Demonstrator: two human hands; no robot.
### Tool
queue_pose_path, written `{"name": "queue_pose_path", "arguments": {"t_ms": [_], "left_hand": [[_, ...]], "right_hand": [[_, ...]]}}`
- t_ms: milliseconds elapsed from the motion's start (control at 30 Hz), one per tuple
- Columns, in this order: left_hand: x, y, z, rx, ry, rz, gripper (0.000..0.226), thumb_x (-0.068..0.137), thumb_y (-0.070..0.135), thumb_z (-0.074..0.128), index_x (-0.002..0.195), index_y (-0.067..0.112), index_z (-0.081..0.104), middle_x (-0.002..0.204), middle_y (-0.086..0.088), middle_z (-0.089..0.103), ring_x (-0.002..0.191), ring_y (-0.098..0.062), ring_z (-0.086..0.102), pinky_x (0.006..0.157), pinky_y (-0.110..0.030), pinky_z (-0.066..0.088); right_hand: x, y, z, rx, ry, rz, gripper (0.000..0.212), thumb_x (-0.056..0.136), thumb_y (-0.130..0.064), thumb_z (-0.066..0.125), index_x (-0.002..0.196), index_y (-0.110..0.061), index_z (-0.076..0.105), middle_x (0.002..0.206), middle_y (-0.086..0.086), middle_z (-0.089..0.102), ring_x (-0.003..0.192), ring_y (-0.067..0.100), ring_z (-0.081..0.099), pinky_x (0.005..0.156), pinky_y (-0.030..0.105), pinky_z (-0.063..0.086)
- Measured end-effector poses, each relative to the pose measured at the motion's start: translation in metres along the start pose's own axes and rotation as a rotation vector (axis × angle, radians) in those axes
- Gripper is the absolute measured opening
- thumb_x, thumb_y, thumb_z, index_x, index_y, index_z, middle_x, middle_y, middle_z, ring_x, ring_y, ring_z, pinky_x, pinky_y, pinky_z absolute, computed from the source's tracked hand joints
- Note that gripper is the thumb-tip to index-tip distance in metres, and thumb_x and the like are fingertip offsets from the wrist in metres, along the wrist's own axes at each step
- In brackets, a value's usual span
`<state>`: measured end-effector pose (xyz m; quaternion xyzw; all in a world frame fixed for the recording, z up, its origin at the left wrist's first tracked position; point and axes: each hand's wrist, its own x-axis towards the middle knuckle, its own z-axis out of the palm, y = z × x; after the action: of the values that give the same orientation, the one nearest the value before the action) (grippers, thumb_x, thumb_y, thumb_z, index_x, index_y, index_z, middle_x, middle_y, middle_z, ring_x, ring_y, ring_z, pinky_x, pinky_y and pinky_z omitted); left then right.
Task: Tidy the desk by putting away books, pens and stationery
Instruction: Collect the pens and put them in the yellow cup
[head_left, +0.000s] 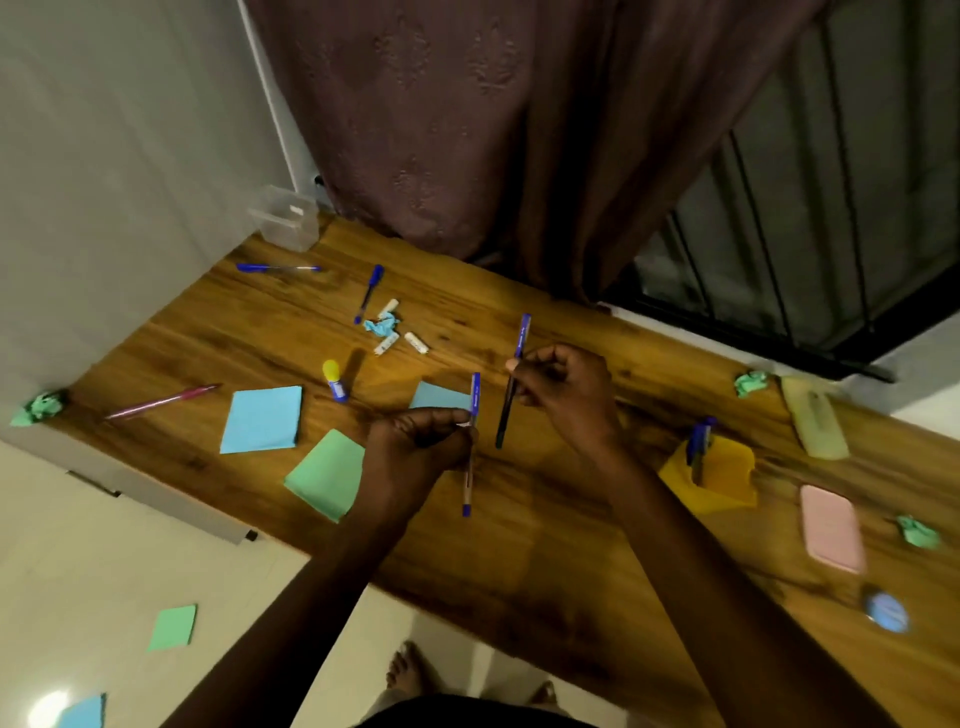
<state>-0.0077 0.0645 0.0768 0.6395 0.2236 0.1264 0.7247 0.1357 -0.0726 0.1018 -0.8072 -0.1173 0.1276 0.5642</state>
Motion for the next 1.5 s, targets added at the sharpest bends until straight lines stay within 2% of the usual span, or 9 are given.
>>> {"name": "queue_pose_path", "arguments": {"t_ms": [100,267,533,700,900,1133,1267,1400,1500], "left_hand": [[-0.001,0.007,0.036,-0.037,-0.093,0.006,0.021,0.087,-0.002,0.073,0.101,0.013,0.079,0.092,-0.008,0.080,0.086,-0.022,0.076,0.076,-0.032,0.062],[-0.005,0.009,0.101,-0.006,-0.233,0.067,0.017,0.088,-0.003,0.071,0.102,0.004,0.078,0.094,-0.013,0.079,0.091,-0.032,0.076,0.083,-0.043,0.062],[-0.008,0.005,0.210,0.044,-0.275,0.152,0.012,0.085,-0.003,0.075,0.096,0.002,0.077,0.088,-0.006,0.080,0.081,-0.017,0.076,0.074,-0.030,0.059],[-0.012,-0.006,0.254,0.080,-0.253,0.202,0.014,0.084,0.000,0.078,0.094,0.010,0.078,0.090,-0.001,0.080,0.085,-0.019,0.077,0.075,-0.032,0.061],[-0.015,-0.032,0.273,0.238,-0.182,0.192,0.030,0.079,-0.001,0.080,0.087,0.027,0.078,0.083,0.011,0.079,0.079,-0.004,0.074,0.070,-0.020,0.056],[-0.018,-0.040,0.277,0.315,-0.152,0.162,0.015,0.076,-0.008,0.081,0.088,0.002,0.079,0.077,0.007,0.077,0.070,0.006,0.070,0.065,-0.009,0.050],[-0.015,-0.041,0.263,0.355,-0.076,0.150,0.020,0.074,-0.004,0.083,0.086,0.011,0.079,0.076,0.005,0.077,0.071,-0.002,0.072,0.067,-0.018,0.055],[-0.013,-0.035,0.241,0.327,-0.026,0.168,0.016,0.077,-0.003,0.081,0.088,0.009,0.079,0.082,-0.003,0.079,0.083,-0.020,0.076,0.080,-0.037,0.062],[-0.013,-0.023,0.224,0.285,0.054,0.113,0.012,0.078,0.001,0.082,0.087,0.008,0.079,0.083,-0.005,0.079,0.085,-0.020,0.076,0.085,-0.037,0.061]], "right_hand": [[-0.022,0.006,-0.042,0.035,0.060,0.002,0.018,0.089,-0.028,0.078,0.100,-0.015,0.073,0.092,-0.001,0.078,0.082,0.011,0.077,0.073,0.031,0.064],[-0.056,0.022,-0.115,0.055,0.222,-0.065,0.016,0.088,-0.025,0.080,0.100,-0.015,0.074,0.092,-0.004,0.078,0.082,0.006,0.075,0.069,0.020,0.058],[-0.084,0.065,-0.217,0.060,0.463,-0.124,0.008,0.089,-0.023,0.080,0.094,-0.023,0.074,0.085,-0.003,0.077,0.078,0.018,0.073,0.072,0.042,0.060],[-0.090,0.090,-0.242,-0.097,0.433,-0.137,0.006,0.091,-0.026,0.078,0.095,-0.028,0.074,0.087,-0.013,0.076,0.082,0.005,0.072,0.074,0.032,0.058],[-0.086,0.108,-0.242,-0.369,0.244,-0.100,0.013,0.094,-0.031,0.071,0.107,-0.027,0.073,0.101,-0.014,0.075,0.088,-0.002,0.066,0.073,0.014,0.048],[-0.085,0.122,-0.242,-0.441,0.158,-0.041,0.023,0.092,-0.023,0.072,0.114,-0.024,0.073,0.111,-0.008,0.076,0.100,0.006,0.069,0.079,0.021,0.051],[-0.087,0.116,-0.245,-0.397,0.224,-0.095,0.023,0.092,-0.024,0.073,0.114,-0.023,0.073,0.111,-0.010,0.075,0.100,0.005,0.069,0.084,0.024,0.056],[-0.087,0.096,-0.233,-0.323,0.284,-0.229,0.016,0.094,-0.023,0.071,0.110,-0.021,0.073,0.105,-0.011,0.075,0.096,-0.002,0.068,0.083,0.012,0.052],[-0.083,0.083,-0.212,-0.221,0.268,-0.300,0.010,0.095,-0.025,0.070,0.104,-0.025,0.073,0.096,-0.019,0.073,0.091,-0.005,0.068,0.079,0.015,0.055]]}}
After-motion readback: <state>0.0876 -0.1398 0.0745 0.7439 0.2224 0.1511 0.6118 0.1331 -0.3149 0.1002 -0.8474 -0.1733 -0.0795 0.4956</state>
